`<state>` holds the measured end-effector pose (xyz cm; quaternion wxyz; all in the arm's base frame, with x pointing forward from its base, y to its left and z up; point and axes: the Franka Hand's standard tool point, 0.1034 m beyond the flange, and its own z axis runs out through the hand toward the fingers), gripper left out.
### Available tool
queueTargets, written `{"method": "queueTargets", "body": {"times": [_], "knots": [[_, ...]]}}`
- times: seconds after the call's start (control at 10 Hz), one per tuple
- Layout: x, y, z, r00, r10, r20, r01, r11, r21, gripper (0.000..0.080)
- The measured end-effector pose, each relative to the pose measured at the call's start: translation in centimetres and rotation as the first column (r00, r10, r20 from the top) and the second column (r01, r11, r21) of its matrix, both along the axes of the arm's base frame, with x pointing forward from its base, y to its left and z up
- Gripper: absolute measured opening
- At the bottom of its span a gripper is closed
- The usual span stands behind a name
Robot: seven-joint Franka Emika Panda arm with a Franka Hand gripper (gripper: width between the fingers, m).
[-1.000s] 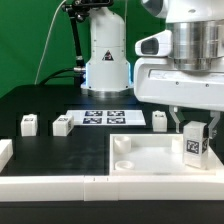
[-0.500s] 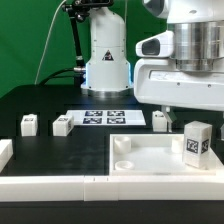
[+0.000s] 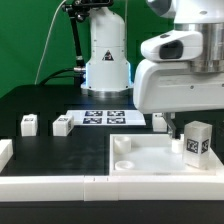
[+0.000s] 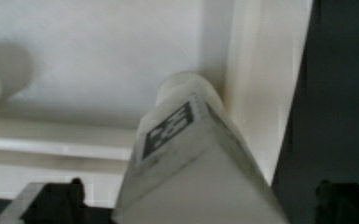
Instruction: Assemble one leg
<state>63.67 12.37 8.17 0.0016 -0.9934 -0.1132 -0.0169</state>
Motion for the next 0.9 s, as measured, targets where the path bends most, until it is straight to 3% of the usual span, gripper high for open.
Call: {"method": "queueTargets", "body": {"times": [0.3,0.4,0.5,0.6,0.7,0.9], "knots": [[0.14,-0.16,-0.04,0.982,0.185,0.020,-0.185,0.983,-0.011,0.0649],[0.13,-0.09,-0.04,0.985,0.173,0.020,-0.172,0.985,-0.008,0.0536],[0.12,-0.10,-0.05,0.985,0.173,0.020,-0.173,0.985,-0.008,0.0536],[0.12,-0.08,-0.06,0.986,0.166,0.020,-0.166,0.986,-0.007,0.0335],[0.11,-0.07,-0.07,0.990,0.137,0.019,-0.137,0.991,-0.005,0.0289],[0.08,0.03,-0.13,1.000,0.024,0.020,-0.024,1.000,0.006,0.0289]]}}
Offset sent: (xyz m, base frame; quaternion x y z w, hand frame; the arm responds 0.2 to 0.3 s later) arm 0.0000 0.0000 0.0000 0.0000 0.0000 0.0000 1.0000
